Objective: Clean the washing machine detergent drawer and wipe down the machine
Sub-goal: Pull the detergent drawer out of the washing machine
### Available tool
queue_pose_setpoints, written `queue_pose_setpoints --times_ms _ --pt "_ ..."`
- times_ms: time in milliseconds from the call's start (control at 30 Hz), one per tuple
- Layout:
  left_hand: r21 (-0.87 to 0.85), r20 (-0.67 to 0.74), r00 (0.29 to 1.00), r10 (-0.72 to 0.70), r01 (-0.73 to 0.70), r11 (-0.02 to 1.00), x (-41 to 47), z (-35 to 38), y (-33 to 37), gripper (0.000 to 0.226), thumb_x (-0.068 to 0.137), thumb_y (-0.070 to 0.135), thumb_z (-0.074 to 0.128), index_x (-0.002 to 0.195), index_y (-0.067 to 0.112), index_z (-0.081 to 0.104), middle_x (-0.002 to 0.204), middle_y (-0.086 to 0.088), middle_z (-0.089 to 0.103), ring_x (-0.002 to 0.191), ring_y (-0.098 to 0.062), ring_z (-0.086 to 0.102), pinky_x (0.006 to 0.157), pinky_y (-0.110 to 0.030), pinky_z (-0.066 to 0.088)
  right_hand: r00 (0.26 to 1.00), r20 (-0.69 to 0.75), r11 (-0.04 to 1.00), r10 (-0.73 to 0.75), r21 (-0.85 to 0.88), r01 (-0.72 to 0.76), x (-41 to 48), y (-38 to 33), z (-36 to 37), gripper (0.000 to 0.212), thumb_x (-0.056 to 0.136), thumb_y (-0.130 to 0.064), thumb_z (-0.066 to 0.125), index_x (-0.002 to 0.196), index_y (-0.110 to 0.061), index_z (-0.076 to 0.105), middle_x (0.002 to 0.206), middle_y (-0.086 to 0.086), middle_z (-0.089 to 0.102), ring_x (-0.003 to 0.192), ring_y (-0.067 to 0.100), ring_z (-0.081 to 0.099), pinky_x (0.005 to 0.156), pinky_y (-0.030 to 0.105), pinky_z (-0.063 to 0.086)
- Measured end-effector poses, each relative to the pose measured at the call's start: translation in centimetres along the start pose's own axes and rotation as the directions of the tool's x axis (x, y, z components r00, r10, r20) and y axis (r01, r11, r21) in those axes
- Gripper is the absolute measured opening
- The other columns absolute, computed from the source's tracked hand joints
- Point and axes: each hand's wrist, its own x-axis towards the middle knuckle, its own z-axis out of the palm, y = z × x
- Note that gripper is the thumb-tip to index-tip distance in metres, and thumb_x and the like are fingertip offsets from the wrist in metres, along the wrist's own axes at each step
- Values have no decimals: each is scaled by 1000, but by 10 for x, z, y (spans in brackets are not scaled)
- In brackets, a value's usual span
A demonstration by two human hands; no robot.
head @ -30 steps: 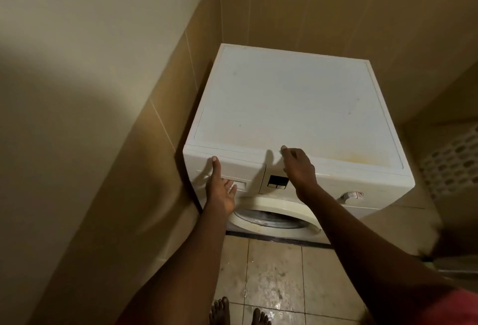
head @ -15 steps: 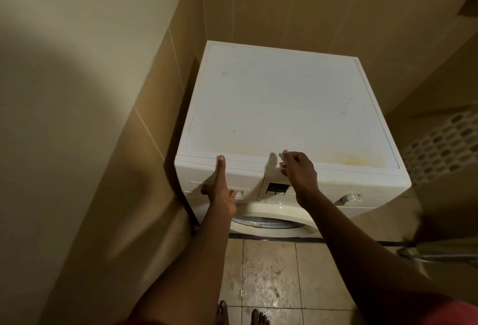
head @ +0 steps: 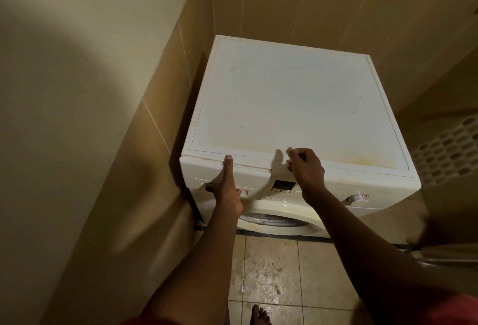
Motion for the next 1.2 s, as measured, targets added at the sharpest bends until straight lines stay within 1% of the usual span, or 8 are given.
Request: queue_pose_setpoints --times_ms 133,300,467,600,667,833,1033,1200 --pt "-10 13 1000 -5 5 1000 -8 -21 -9 72 79 29 79 132 30 29 126 -9 55 111 -27 61 98 -54 51 1000 3 1000 -5 -10 5 -2 1 1 15 87 -38 61 91 -24 61 96 -1 68 95 21 64 90 39 52" --pt "-14 48 998 -28 29 999 -12 -45 -17 85 77 32 79 146 27 29 133 -14 55 114 -29 61 88 -48 53 999 -11 999 -51 -14 51 -17 0 6 18 89 -28 62 103 -15 61 96 -5 64 89 13 58 75 21 41" --pt "25 51 998 -31 30 999 -20 -66 -22 83 78 30 79 145 25 29 133 -14 55 118 -30 59 88 -47 53 970 1 969 -241 -46 241 -44 10 16 12 89 -8 55 96 -13 64 92 -6 67 80 5 60 59 1 41" --pt "40 59 996 -59 57 998 -27 -81 -24 80 79 27 79 144 24 32 132 -16 55 118 -31 59 90 -48 54 903 222 905 -367 -136 402 -55 22 31 18 88 -7 53 89 -18 68 85 -9 70 69 10 65 62 16 50" --pt "58 62 995 -72 68 996 -30 -87 -24 80 79 26 79 144 22 33 132 -18 56 118 -32 60 91 -49 56 862 320 849 -393 -233 474 -56 24 36 18 89 -11 53 93 -18 69 86 -10 68 73 7 62 66 14 46" --pt "67 90 993 -79 73 995 -40 -104 -25 79 79 22 78 145 21 33 131 -17 58 115 -32 62 67 -38 62 764 504 696 -404 -372 614 -59 27 50 19 89 -12 53 99 -14 70 94 2 71 81 17 63 74 29 52" --pt "98 110 991 -69 58 994 -46 -123 -28 72 81 20 75 143 19 37 130 -19 59 115 -35 62 67 -38 61 717 602 559 -352 -479 677 -67 31 64 37 88 -13 51 123 -13 63 123 7 65 114 26 57 104 45 40" --pt "123 117 989 -86 72 990 -51 -128 -27 64 85 18 70 140 19 38 130 -21 58 116 -35 62 71 -39 60 708 639 543 -302 -495 678 -74 34 69 46 90 -15 51 136 -13 52 138 5 53 126 24 48 100 36 42"
